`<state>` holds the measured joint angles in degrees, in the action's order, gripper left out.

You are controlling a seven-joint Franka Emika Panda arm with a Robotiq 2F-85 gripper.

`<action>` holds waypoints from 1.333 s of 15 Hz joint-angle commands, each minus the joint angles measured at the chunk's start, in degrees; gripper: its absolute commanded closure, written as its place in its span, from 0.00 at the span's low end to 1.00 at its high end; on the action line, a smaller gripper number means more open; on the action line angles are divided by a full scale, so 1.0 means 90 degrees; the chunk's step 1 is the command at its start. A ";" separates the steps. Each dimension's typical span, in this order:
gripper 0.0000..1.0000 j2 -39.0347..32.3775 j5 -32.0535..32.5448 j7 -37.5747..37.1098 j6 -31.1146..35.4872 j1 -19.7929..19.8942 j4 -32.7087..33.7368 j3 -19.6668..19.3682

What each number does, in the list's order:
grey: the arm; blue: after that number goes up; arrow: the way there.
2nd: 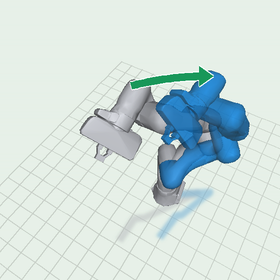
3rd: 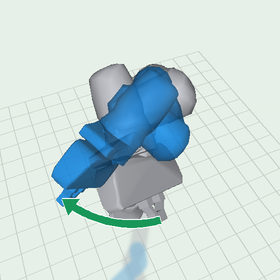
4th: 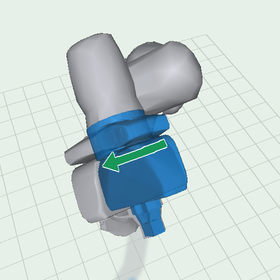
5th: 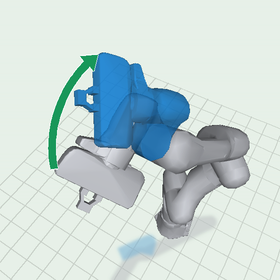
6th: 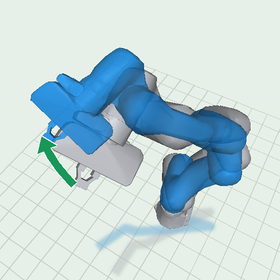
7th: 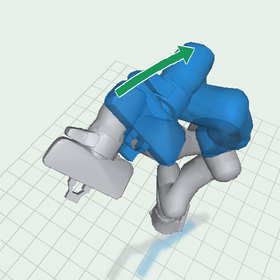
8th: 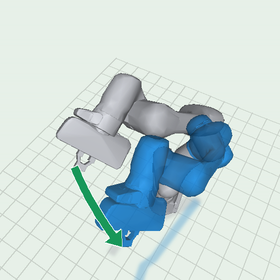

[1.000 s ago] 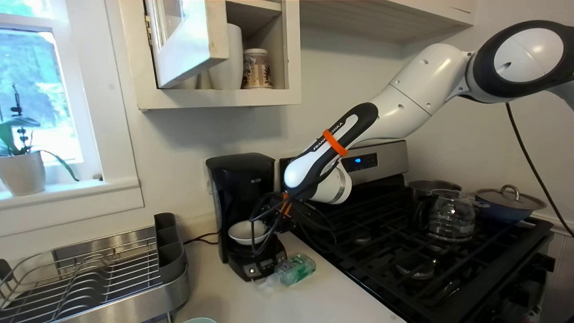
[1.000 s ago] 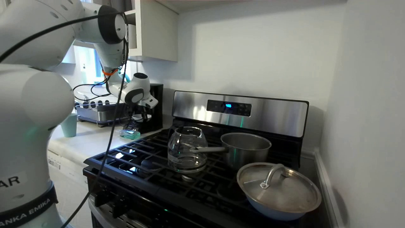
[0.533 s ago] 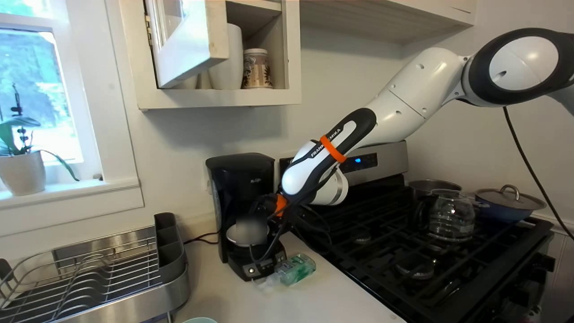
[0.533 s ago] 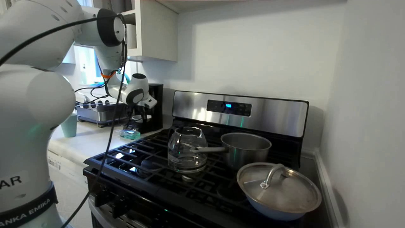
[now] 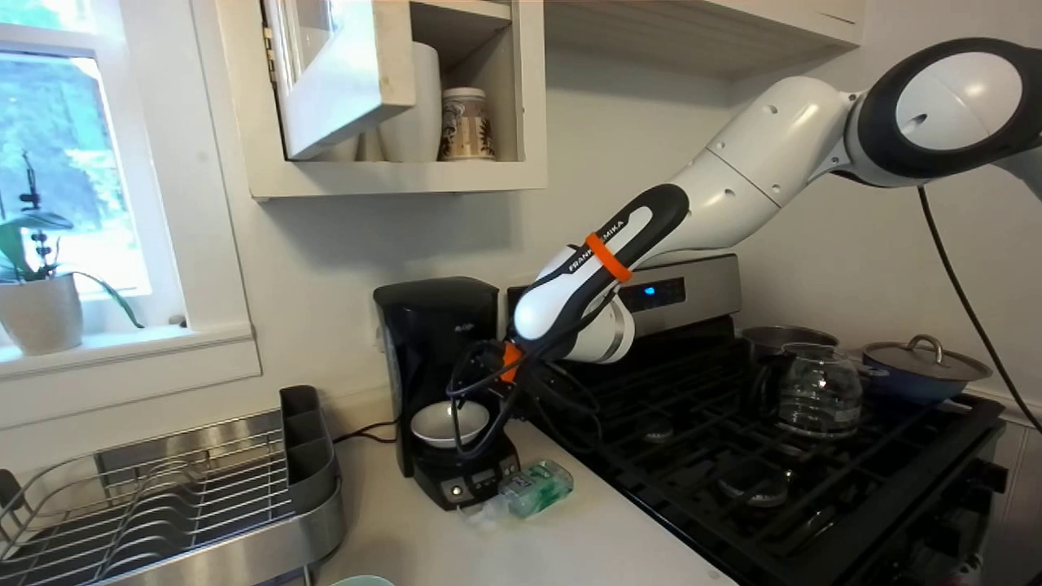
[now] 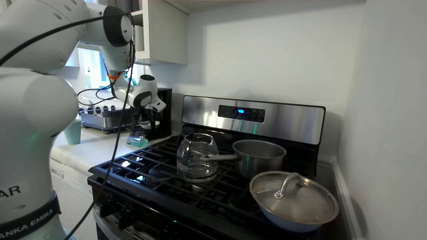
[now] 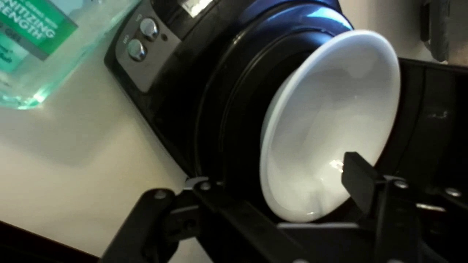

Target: Put the white plate on the drip tray of the coffee machine

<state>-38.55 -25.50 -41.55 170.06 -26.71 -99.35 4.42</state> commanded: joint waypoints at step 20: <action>0.00 0.4774 -0.0782 0.3713 -0.2759 0.2922 -0.4150 0.2208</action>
<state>-6.91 -36.29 -7.52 152.12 -1.51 -129.40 24.88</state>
